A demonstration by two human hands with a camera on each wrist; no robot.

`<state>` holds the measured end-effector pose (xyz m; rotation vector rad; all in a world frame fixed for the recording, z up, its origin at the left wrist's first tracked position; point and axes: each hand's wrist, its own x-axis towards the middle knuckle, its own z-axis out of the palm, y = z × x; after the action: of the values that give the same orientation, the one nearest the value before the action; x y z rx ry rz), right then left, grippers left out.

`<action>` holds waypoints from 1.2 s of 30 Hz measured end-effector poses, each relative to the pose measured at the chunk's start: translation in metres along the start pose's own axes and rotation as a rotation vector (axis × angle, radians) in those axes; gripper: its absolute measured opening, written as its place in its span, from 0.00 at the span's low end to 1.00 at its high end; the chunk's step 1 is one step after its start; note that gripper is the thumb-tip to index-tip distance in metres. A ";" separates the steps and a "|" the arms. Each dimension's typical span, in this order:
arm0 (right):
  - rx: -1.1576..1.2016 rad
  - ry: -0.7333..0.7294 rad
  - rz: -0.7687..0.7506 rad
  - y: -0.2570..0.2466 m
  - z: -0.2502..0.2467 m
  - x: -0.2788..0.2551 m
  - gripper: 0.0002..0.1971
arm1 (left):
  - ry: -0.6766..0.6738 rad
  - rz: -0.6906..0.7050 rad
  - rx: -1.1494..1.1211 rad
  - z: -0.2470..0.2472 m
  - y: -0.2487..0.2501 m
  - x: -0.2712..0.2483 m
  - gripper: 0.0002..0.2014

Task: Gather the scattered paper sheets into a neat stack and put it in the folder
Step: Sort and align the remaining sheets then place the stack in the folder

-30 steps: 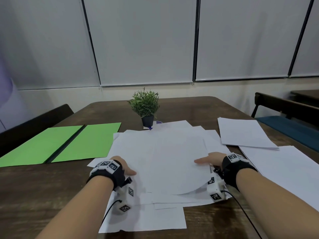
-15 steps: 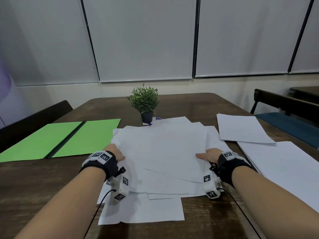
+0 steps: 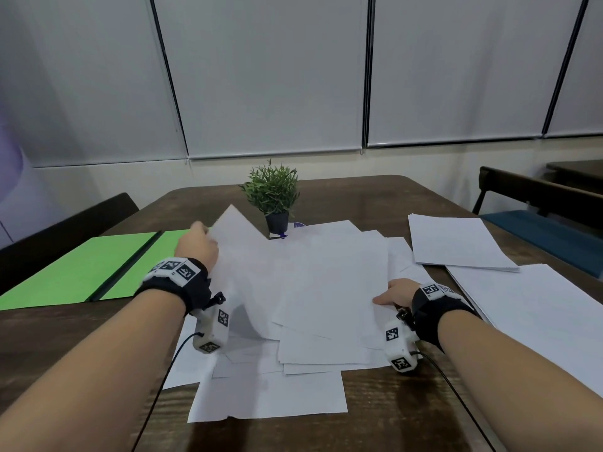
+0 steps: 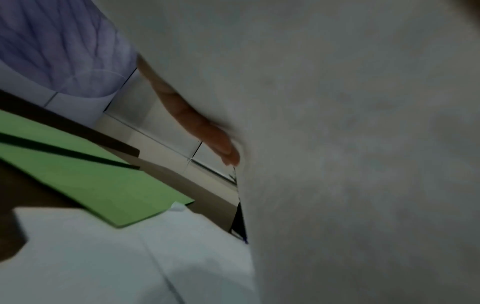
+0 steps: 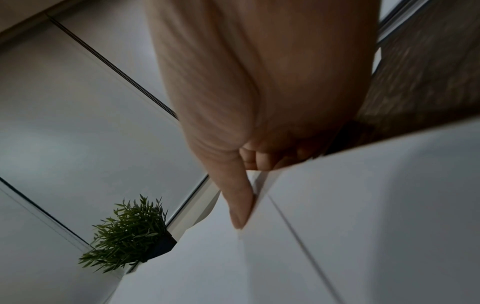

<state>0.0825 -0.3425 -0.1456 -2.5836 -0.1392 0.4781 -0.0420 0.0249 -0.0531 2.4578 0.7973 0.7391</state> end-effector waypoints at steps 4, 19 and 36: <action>0.035 -0.013 -0.008 0.002 0.000 0.001 0.25 | 0.149 0.036 -0.128 -0.020 0.021 0.011 0.10; 0.040 -0.037 0.007 0.002 0.002 0.007 0.28 | 0.278 0.038 -0.240 -0.062 0.062 0.037 0.14; 0.096 -0.018 0.063 -0.004 0.000 -0.005 0.28 | 0.314 -0.056 -0.459 -0.071 0.072 0.024 0.15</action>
<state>0.0782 -0.3402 -0.1426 -2.4965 -0.0398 0.5179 -0.0404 0.0045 0.0492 1.9301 0.7066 1.1606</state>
